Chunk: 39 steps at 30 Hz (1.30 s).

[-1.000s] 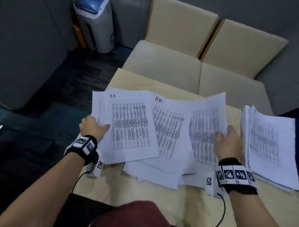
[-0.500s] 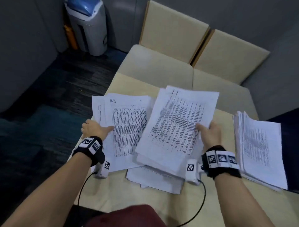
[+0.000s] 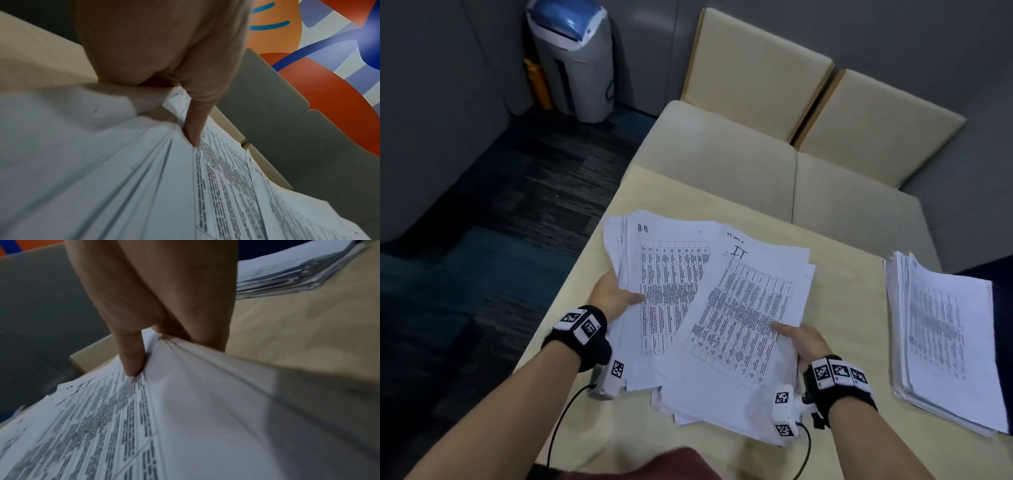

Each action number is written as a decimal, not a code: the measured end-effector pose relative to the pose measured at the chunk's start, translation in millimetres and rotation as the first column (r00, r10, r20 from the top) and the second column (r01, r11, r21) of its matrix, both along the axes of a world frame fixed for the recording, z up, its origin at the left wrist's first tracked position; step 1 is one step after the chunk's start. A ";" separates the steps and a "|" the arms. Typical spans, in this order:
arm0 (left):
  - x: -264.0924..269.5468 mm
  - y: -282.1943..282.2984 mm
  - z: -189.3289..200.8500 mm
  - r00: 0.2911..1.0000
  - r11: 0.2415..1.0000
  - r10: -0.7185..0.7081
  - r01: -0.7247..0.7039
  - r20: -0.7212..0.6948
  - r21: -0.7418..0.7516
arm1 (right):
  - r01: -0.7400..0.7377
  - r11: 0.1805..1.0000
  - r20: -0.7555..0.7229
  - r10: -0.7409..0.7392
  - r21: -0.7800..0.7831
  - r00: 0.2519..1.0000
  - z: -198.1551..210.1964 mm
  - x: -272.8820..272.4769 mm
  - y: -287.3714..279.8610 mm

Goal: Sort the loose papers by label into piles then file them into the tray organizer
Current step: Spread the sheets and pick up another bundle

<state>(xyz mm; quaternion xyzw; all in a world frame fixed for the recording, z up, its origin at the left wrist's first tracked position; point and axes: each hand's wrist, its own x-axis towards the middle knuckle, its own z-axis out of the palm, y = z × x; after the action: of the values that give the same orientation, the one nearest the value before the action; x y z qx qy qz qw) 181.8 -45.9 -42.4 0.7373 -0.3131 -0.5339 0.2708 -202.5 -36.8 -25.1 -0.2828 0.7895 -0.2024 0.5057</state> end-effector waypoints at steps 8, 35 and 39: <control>2.0 -8.1 -2.7 0.997 0.997 0.019 -0.025 -0.077 -0.071 | -0.176 0.940 -0.322 0.077 -0.291 0.944 68.7 -9.4 -15.3; 4.0 1.5 -1.4 0.880 0.986 0.137 -0.168 -0.455 -0.027 | -0.194 0.977 0.003 0.195 -0.089 0.981 6.3 98.6 -30.0; -2.6 -6.5 -14.1 0.916 0.996 0.067 -0.083 -0.396 -0.023 | -0.232 0.970 0.065 0.237 -0.071 0.969 14.5 119.3 -45.2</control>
<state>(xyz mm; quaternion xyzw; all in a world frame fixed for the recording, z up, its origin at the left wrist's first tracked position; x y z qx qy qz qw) 179.2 -52.4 -56.5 0.6206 -0.2340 -0.6544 0.3631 -83.2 -82.0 -10.6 -0.3823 0.7248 -0.1762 0.5455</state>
